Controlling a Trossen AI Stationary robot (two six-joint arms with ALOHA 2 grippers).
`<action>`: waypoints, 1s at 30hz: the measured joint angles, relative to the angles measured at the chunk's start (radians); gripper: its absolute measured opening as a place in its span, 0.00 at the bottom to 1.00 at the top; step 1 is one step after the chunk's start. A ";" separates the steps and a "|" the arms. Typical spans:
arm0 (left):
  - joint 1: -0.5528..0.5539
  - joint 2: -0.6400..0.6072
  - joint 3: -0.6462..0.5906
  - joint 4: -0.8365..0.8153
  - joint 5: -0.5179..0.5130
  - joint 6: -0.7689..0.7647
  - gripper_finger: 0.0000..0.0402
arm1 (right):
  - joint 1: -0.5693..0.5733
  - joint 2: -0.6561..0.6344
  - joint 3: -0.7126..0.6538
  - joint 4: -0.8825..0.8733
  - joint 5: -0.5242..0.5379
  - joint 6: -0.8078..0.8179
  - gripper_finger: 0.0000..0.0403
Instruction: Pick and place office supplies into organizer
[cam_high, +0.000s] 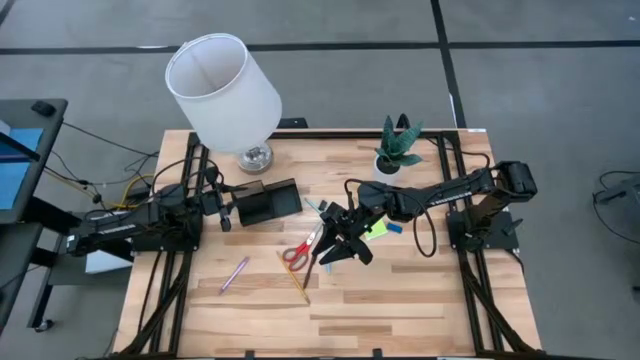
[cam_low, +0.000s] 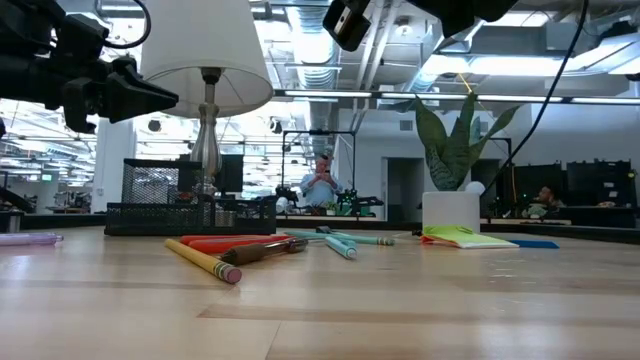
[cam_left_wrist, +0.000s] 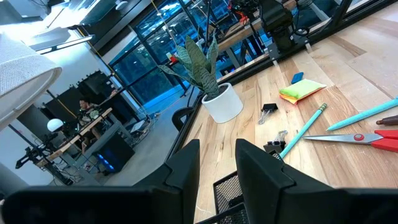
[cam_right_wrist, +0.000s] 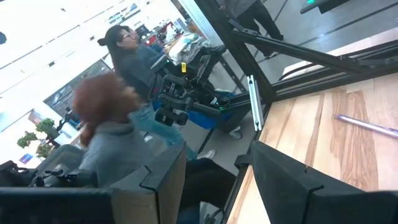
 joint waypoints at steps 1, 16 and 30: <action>0.000 0.000 0.000 0.000 0.000 0.000 0.24 | 0.000 0.000 0.000 0.000 0.000 0.000 0.44; 0.000 0.000 0.000 0.000 0.000 0.000 0.24 | 0.000 0.000 0.000 0.000 0.000 0.000 0.44; 0.000 0.000 0.000 0.000 0.000 0.000 0.24 | -0.007 0.000 0.000 -0.025 -0.030 0.340 0.44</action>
